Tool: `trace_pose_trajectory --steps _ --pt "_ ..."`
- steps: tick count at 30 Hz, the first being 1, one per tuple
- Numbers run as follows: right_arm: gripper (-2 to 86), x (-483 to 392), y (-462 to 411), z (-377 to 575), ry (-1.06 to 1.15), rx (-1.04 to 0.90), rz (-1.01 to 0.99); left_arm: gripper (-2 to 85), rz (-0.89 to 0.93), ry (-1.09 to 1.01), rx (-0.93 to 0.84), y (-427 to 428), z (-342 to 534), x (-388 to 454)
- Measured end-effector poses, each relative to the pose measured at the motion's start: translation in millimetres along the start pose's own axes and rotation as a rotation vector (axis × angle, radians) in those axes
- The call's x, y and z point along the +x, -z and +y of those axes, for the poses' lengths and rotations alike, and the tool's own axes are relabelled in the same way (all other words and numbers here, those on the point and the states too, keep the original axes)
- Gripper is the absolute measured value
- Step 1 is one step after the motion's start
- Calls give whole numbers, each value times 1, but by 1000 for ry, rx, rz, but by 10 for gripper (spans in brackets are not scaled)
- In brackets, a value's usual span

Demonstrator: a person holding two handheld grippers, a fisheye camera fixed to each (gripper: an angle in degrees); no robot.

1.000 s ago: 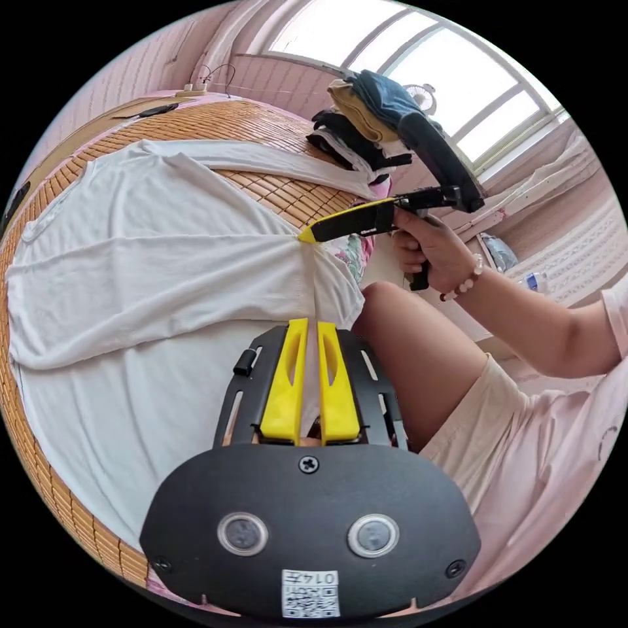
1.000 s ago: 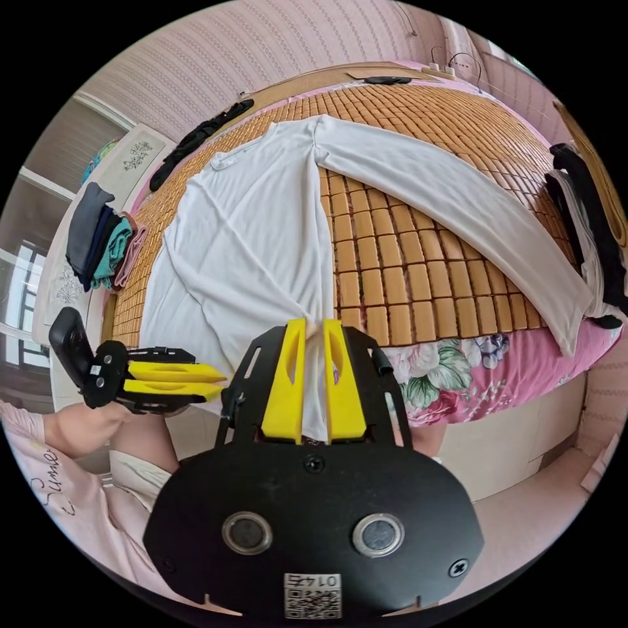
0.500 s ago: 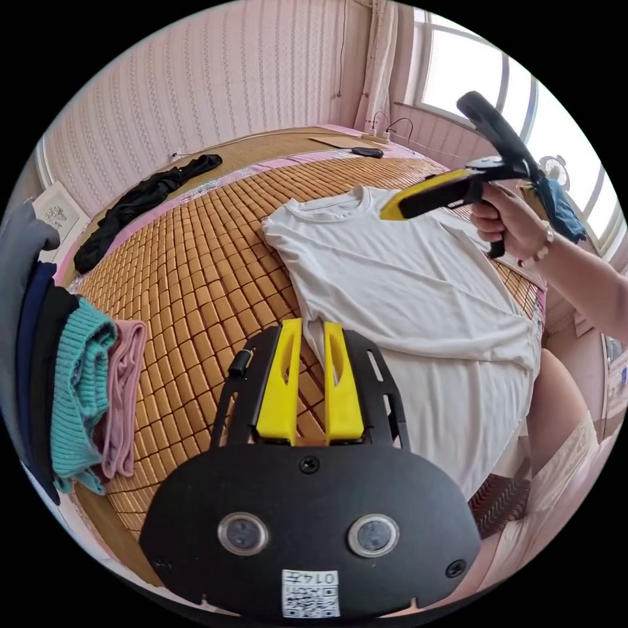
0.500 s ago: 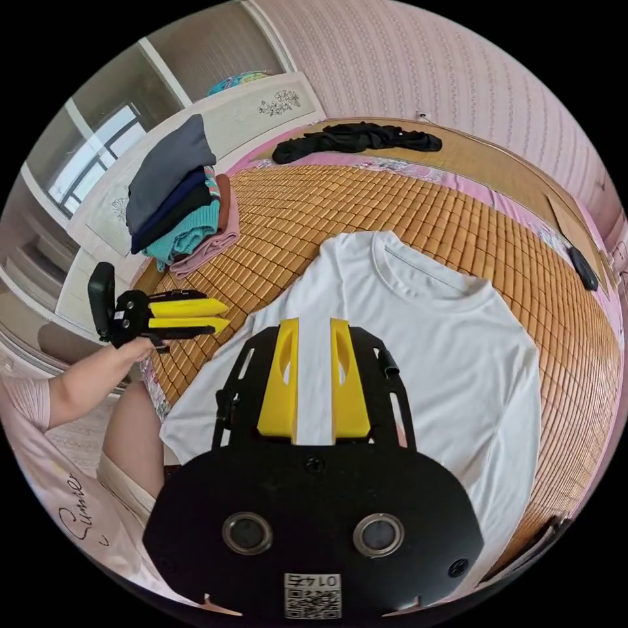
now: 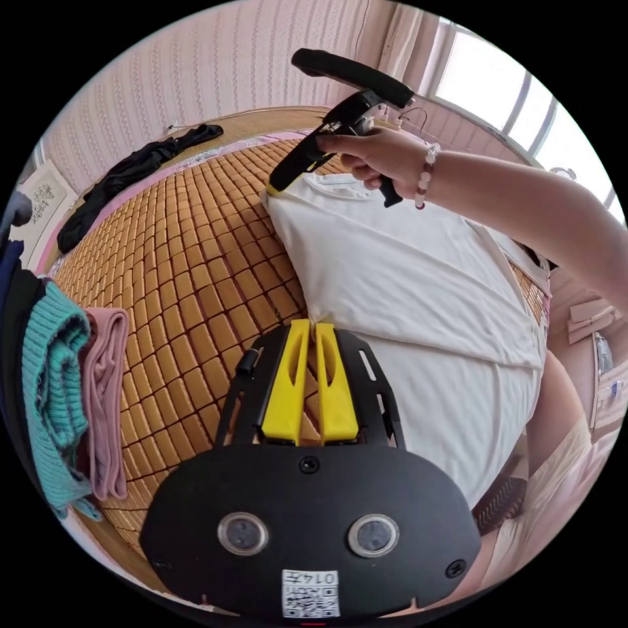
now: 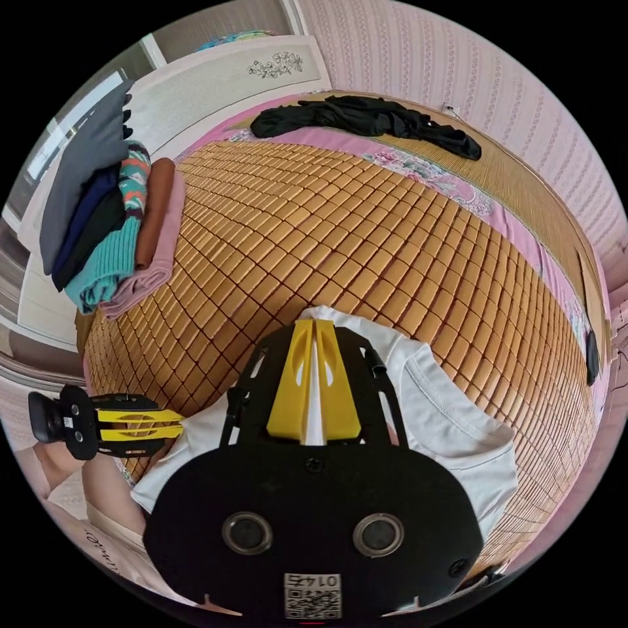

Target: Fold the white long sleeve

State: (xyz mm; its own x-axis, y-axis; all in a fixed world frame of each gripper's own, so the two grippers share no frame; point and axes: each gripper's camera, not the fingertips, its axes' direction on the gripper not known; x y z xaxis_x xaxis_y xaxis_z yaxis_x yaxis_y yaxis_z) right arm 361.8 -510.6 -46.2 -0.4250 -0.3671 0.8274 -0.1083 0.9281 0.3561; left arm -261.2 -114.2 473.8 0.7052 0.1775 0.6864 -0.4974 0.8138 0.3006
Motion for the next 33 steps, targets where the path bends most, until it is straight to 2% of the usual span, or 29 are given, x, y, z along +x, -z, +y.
trace_pose_trajectory --steps 2,6,8,11,13,17,21,24,26,30,33 --pt "8 -7 -8 -1 41 -74 45 -4 23 32 20 -2 2 -2" --pt "103 9 29 17 43 -64 131 2 -9 13 5 -1 -3 5" --pt "109 26 53 35 31 -61 170 13 -2 36 4 1 -5 6" --pt "107 52 110 99 -34 36 130 32 -18 75 17 14 0 5" --pt "105 63 149 178 -69 95 84 36 -33 91 36 27 7 4" --pt "105 68 187 321 -184 84 148 33 -15 86 48 57 39 11" --pt "105 77 221 500 -504 75 226 14 -1 25 2 74 64 41" --pt "105 90 240 621 -822 151 184 0 2 -16 -61 77 67 72" --pt "106 95 252 682 -1002 264 156 -2 32 -45 -72 77 49 99" --pt "112 93 276 778 -1372 567 335 1 102 -153 -32 79 -11 155" --pt "120 103 277 816 -1445 762 306 12 187 -270 3 78 -68 218"
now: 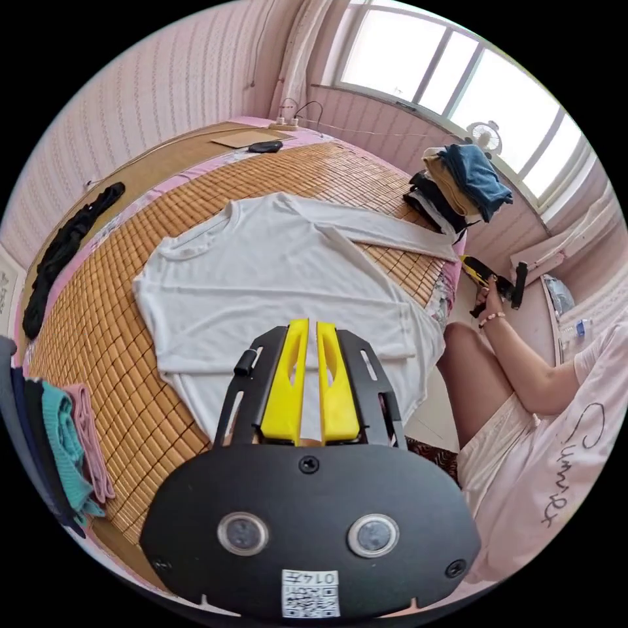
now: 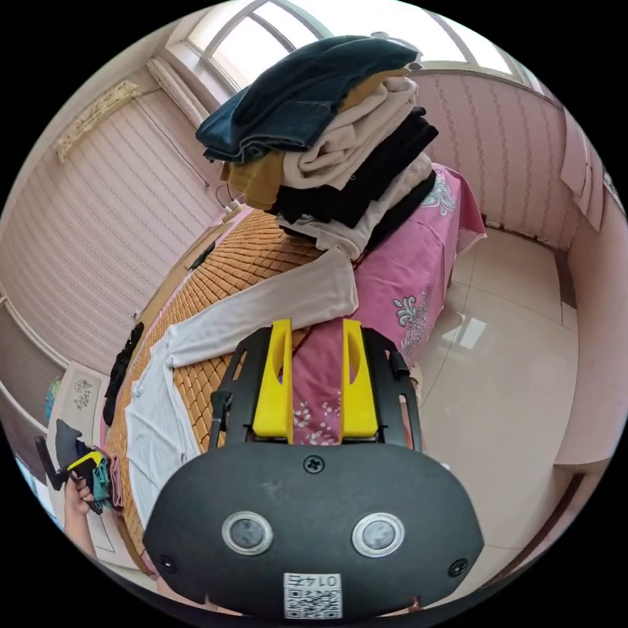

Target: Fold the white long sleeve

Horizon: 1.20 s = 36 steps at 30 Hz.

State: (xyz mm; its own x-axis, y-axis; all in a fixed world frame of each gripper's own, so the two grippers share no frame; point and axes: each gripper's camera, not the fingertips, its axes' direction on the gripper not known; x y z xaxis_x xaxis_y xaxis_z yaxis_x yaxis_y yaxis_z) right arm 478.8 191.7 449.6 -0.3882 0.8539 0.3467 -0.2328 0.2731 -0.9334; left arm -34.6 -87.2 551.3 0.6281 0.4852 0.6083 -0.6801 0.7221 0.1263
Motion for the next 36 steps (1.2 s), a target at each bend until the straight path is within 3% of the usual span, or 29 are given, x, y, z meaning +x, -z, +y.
trace_pose_trajectory --steps 6,10,15,24,30,36 --pt "110 22 0 -23 90 27 157 36 65 -229 11 -47 -117 95" --pt "34 39 -1 -35 92 -36 149 53 169 -355 -54 -99 -186 152" --pt "18 67 10 -42 47 -36 49 40 69 -500 -98 -165 -257 213" --pt "13 101 21 -47 35 -43 -72 55 -73 -425 -307 -283 -314 230" --pt "12 103 27 -42 39 -66 -76 -5 9 -364 -275 -282 -310 221" --pt "10 48 78 -24 315 80 -201 -10 192 -234 -116 -209 -292 171"
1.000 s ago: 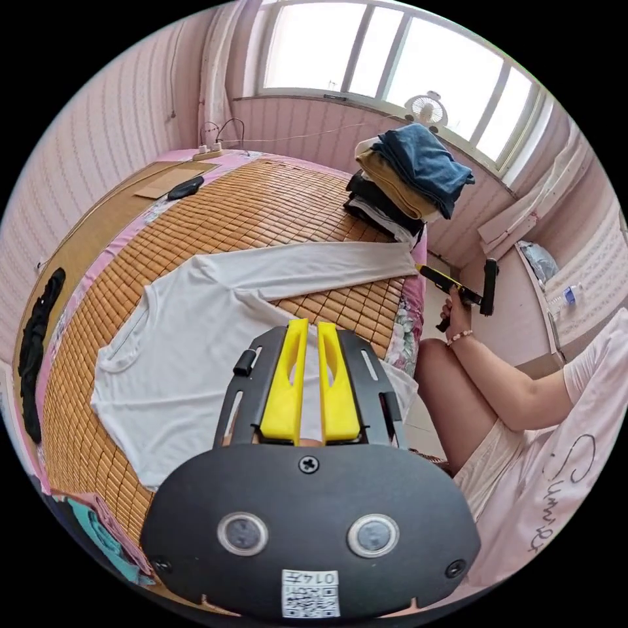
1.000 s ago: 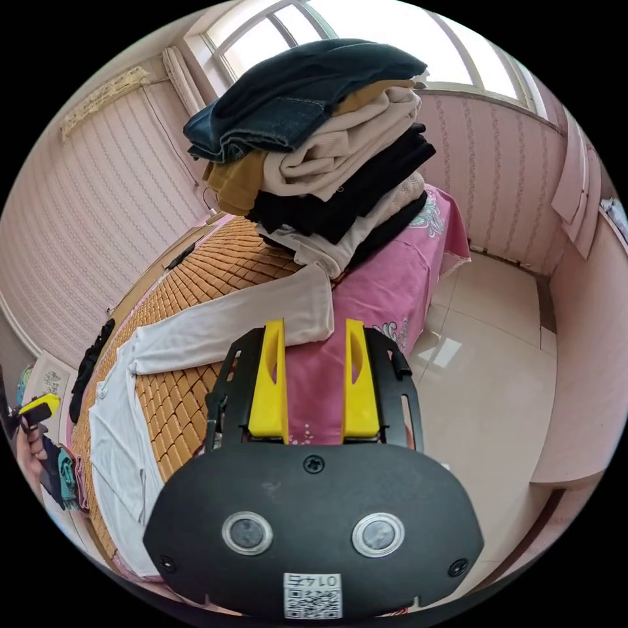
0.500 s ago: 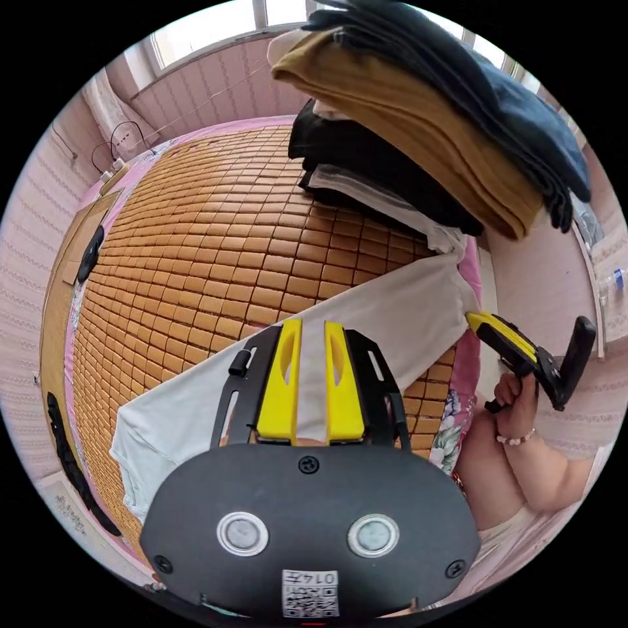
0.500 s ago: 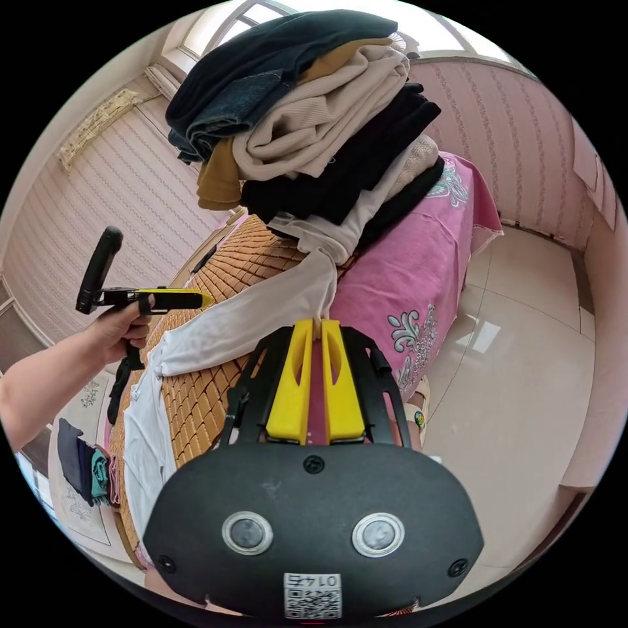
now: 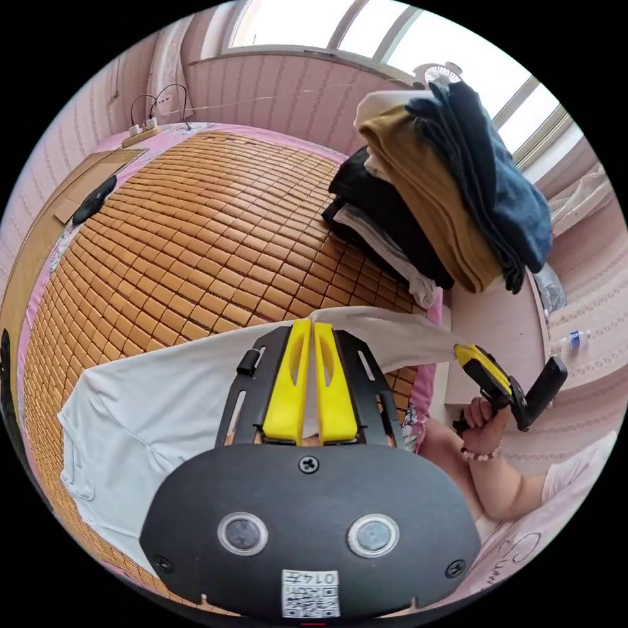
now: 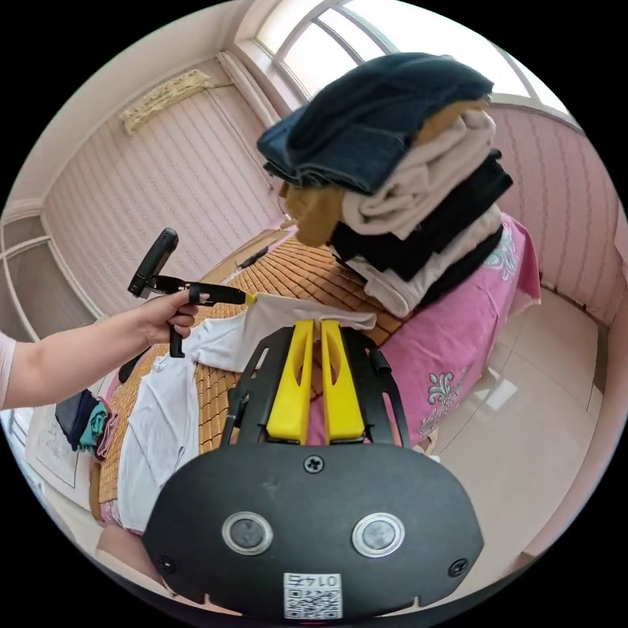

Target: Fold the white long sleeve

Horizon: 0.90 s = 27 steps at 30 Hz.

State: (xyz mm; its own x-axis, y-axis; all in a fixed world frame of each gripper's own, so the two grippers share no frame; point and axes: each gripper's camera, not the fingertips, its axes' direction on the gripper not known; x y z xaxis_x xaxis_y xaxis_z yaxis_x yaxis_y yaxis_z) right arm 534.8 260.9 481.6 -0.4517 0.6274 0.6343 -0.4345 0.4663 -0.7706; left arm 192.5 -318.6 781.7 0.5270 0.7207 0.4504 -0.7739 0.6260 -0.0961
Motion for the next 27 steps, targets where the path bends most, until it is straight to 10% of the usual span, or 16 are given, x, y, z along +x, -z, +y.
trace_pose_trajectory --steps 12,19,27 --pt "11 -250 -2 42 663 -248 -1002 -9 -77 451 233 175 315 -82" --pt "13 -371 -83 215 1004 -833 -791 -8 -100 659 198 155 458 -71" --pt "9 -393 -99 273 977 -977 -766 18 -129 517 219 137 492 10"
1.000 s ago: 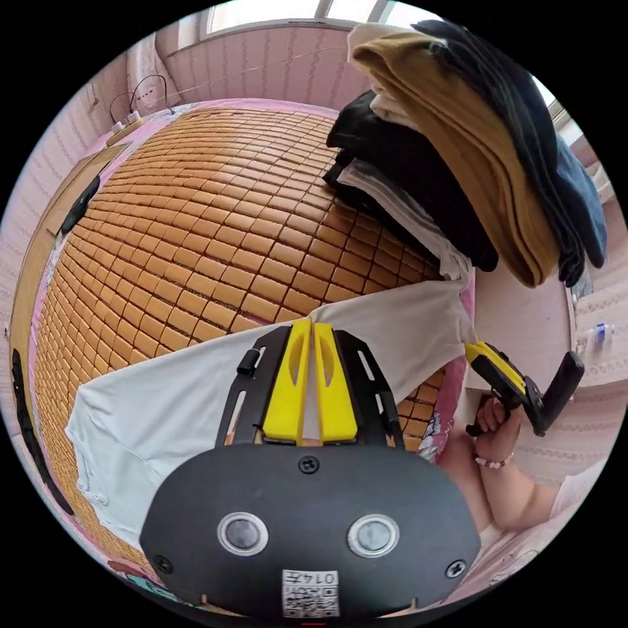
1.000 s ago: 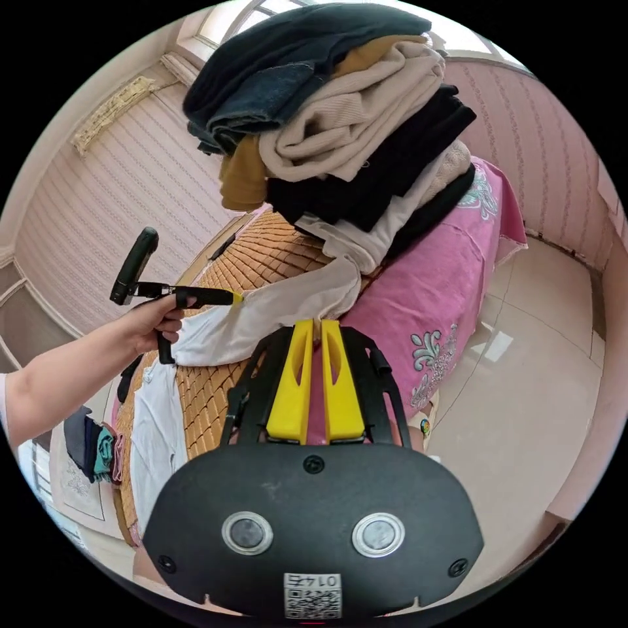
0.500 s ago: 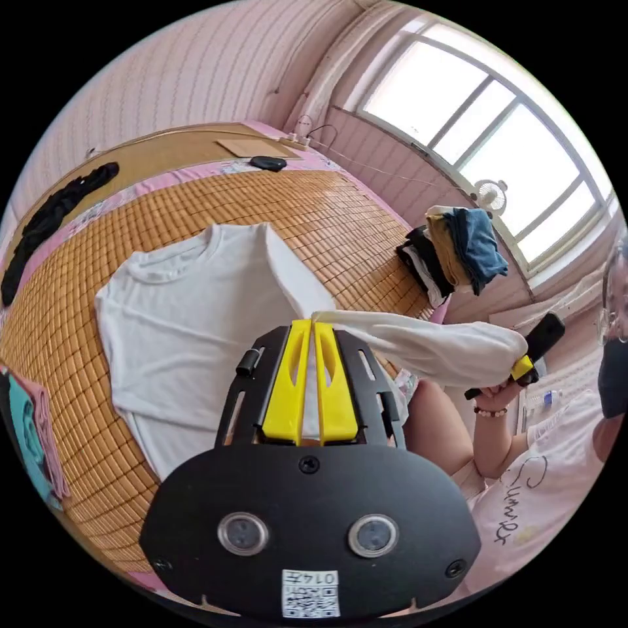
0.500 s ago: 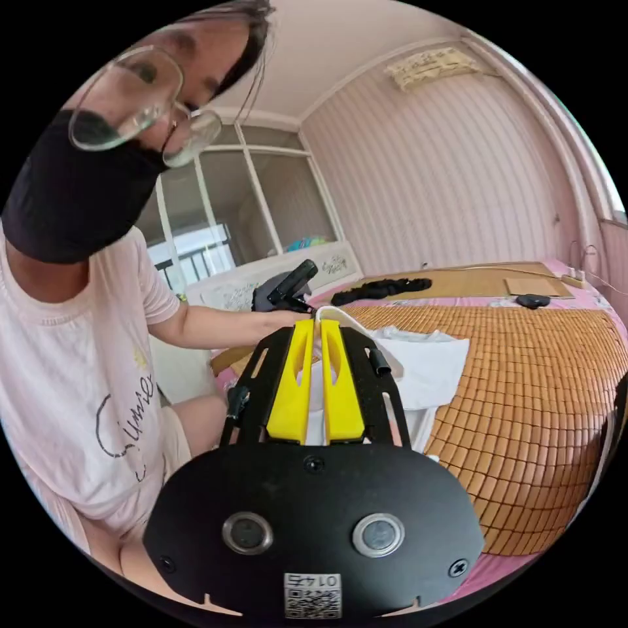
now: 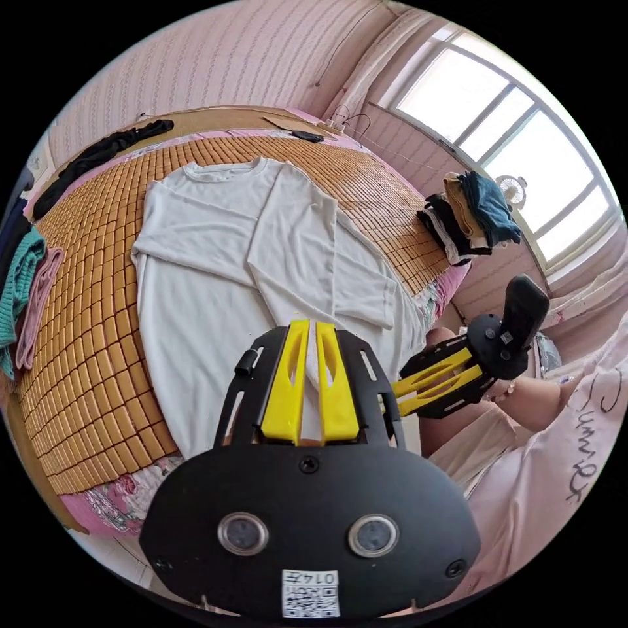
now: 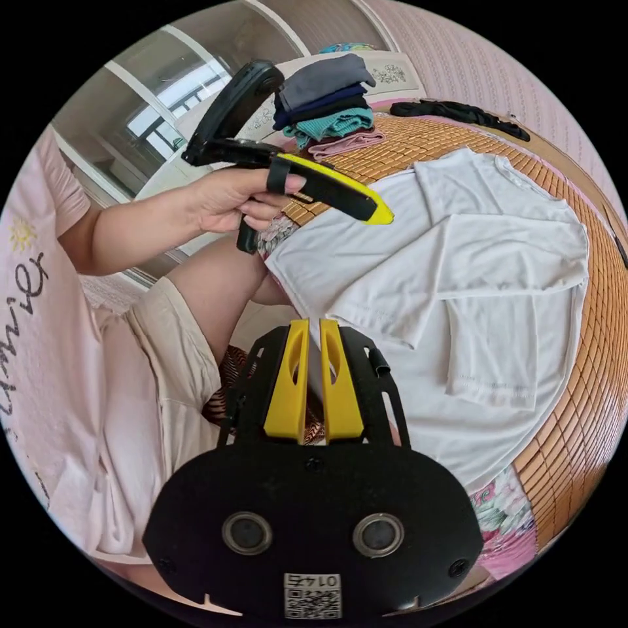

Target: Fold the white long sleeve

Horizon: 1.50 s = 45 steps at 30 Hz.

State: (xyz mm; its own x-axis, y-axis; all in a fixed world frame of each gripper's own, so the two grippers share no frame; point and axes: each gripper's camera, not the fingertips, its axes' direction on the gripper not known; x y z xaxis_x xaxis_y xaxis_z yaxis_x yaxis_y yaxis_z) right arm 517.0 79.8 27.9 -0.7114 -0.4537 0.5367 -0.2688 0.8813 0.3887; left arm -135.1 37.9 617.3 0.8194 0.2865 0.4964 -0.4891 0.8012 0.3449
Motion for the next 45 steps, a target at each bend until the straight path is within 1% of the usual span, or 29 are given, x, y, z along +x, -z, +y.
trace_pose_trajectory --steps 3,5,7,9,10,11,12,15,20,21,23,25,27,31,33,35,37,39,40,43,45 --pt "4 30 8 -4 -130 93 25 58 11 -79 -34 -19 18 30" --pt "1 53 11 -10 -227 138 72 75 -22 -172 -60 -34 27 52" --pt "-1 90 0 -30 -412 79 172 74 -76 -213 -80 -48 32 58" --pt "-2 115 -13 -50 -502 39 186 51 -135 -222 -131 -64 36 58" --pt "-2 123 -20 -62 -490 70 178 18 -144 -223 -103 -64 39 56" --pt "-2 127 -25 -68 -487 83 180 7 -125 -209 -96 -62 41 52" --pt "-2 136 -36 -80 -488 76 193 2 -113 -195 -96 -60 42 50" --pt "-3 158 -70 -99 -526 -41 201 -7 -88 -151 4 -34 57 40" --pt "-3 172 -84 -107 -540 -26 204 -10 -56 23 115 18 92 -2" --pt "-3 175 -87 -107 -543 -23 206 -10 -69 34 115 21 96 -6" --pt "-2 179 -90 -109 -551 -18 209 -10 -153 58 81 29 113 -21" --pt "-2 179 -92 -112 -537 -11 228 -9 -164 94 51 33 126 -34" --pt "-2 175 -92 -113 -503 9 220 -9 -134 143 52 41 137 -47" --pt "-1 162 -109 -116 -434 2 133 -3 -180 194 95 64 147 -61" --pt "-1 156 -126 -119 -402 -42 107 8 -168 171 96 66 145 -62" --pt "-2 152 -145 -124 -378 -100 93 55 -113 118 32 52 137 -61" --pt "-2 146 -159 -130 -339 -113 76 70 -111 92 -39 35 130 -58" --pt "-2 144 -165 -135 -318 -119 83 57 -158 55 -96 19 126 -55" --pt "-2 146 -169 -138 -311 -135 106 36 -191 34 -127 12 124 -54" --pt "-2 153 -174 -141 -312 -165 129 1 -198 29 -95 23 123 -54" --pt "-2 159 -176 -141 -315 -176 124 -6 -182 54 -77 31 126 -60"
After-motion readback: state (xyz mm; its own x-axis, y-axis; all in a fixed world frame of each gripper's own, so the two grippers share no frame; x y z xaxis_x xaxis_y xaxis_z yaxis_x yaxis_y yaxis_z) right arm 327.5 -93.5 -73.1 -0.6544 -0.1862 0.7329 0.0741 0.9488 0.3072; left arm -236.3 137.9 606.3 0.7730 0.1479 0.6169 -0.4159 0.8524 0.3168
